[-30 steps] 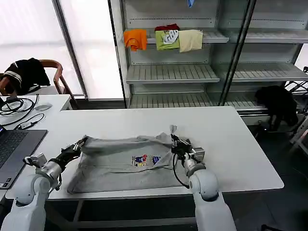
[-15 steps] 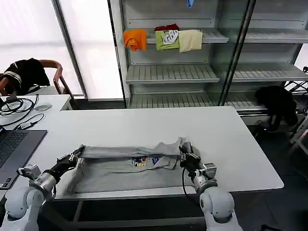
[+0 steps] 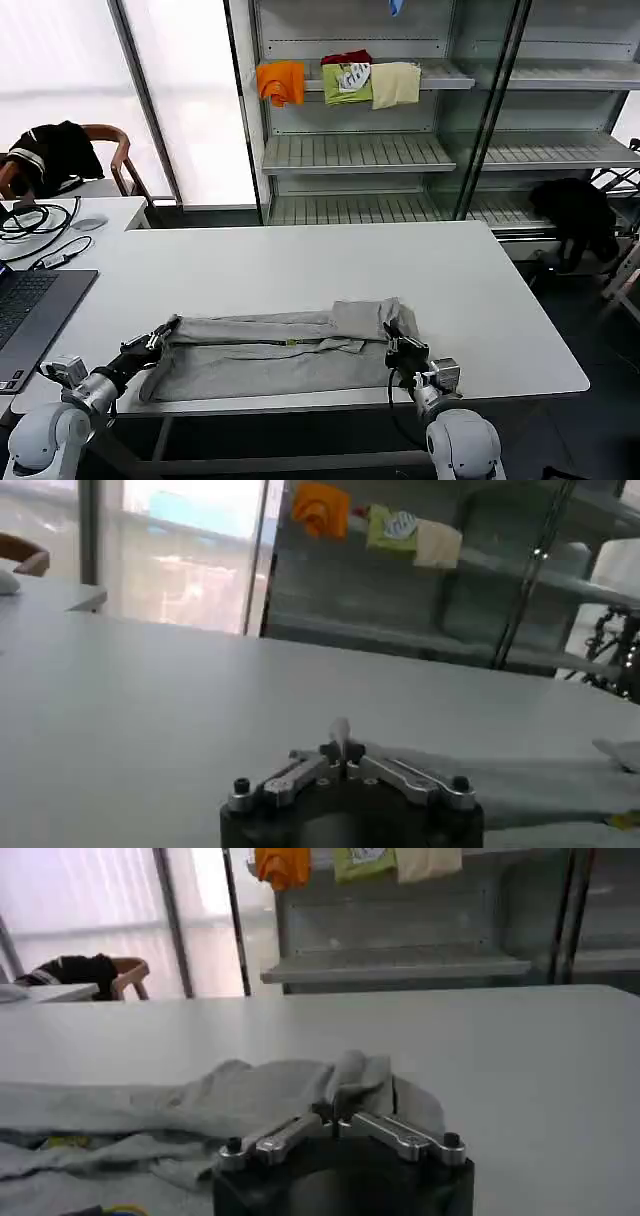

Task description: Fold and organize the clothes.

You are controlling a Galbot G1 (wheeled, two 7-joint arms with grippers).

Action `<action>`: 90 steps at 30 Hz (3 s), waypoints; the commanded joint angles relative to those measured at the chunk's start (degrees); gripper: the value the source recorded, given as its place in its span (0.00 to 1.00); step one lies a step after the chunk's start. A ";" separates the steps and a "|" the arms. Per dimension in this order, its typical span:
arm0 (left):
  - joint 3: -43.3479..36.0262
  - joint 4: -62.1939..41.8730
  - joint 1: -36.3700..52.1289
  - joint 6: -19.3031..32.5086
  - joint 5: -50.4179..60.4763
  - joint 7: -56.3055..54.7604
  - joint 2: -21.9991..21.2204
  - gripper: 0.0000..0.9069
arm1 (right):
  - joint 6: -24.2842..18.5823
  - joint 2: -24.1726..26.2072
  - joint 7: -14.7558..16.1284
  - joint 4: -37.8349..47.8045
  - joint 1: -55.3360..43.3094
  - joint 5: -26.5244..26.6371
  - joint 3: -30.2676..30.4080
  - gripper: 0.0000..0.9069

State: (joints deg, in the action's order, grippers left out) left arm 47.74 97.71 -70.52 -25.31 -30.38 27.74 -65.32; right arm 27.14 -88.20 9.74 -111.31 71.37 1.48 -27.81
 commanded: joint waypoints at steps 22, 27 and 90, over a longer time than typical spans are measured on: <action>-0.11 11.04 -8.33 0.20 15.53 -17.29 -7.44 1.00 | -10.50 -0.52 -4.21 -3.87 -2.96 1.84 -2.36 1.00; -0.46 11.34 -9.17 -0.06 16.34 -17.67 -8.56 0.47 | -9.32 -0.67 -4.58 -3.95 -5.43 1.81 -1.30 1.00; -6.89 34.03 -6.18 -7.80 23.40 -9.56 -6.32 0.01 | -9.19 0.53 -6.64 1.78 -4.99 3.11 -0.30 1.00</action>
State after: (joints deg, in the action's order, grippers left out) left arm 59.86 118.83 -77.41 -26.35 -7.22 20.18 -64.06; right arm 18.02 -87.92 3.00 -109.68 66.06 4.56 -27.68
